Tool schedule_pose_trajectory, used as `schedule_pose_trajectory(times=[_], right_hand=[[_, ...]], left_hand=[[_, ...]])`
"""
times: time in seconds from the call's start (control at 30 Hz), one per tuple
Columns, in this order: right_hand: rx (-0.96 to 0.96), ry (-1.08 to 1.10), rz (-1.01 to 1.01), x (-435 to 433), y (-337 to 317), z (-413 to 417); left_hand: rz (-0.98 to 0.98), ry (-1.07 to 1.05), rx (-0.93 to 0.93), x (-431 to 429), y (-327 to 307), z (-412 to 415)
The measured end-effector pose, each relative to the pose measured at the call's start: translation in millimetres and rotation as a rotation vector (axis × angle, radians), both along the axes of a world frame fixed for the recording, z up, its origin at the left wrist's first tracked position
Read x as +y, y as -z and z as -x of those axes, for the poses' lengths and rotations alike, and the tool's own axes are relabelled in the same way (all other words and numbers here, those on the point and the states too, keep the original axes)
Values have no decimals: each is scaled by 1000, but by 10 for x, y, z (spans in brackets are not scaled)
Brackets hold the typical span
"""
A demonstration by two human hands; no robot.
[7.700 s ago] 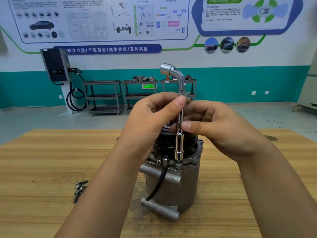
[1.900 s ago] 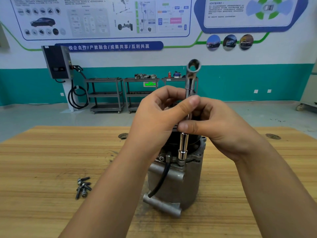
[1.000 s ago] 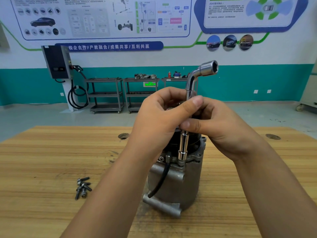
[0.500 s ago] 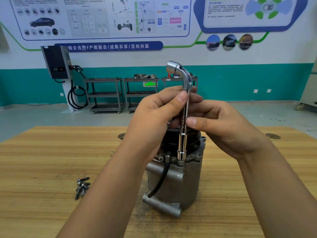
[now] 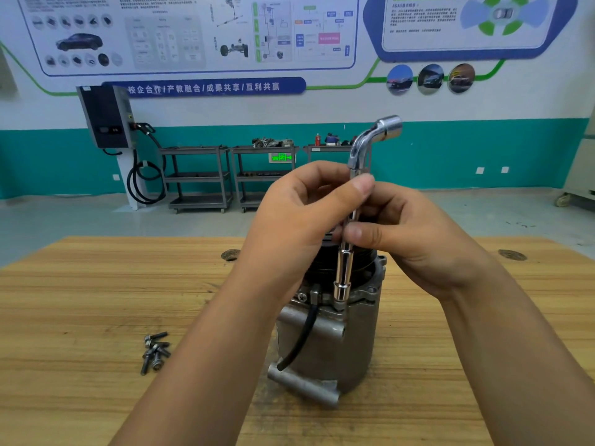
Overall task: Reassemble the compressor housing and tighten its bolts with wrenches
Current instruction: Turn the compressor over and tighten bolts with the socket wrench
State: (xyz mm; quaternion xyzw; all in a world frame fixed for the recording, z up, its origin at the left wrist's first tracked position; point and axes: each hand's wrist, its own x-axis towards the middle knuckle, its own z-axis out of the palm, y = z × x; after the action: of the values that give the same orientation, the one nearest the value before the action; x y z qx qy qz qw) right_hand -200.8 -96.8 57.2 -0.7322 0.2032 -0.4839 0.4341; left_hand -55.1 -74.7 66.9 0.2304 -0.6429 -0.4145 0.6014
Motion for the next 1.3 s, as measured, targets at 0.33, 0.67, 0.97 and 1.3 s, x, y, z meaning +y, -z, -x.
schedule_pose_trajectory(times=[0.33,0.67,0.97,1.3], right_hand=[[6,9,15,1,-4,-20],[-91,-125,-30,-16,23,35],[-75,-72,7,-20,28,-8],[22,-2,35,15,8,-49]], left_hand=[[34,11,-48,-33,3,-25],[-2,46,-36,-21,-6,-22],[26,36,-27,5,0,1],[56,12,-36,-36,24,-25]])
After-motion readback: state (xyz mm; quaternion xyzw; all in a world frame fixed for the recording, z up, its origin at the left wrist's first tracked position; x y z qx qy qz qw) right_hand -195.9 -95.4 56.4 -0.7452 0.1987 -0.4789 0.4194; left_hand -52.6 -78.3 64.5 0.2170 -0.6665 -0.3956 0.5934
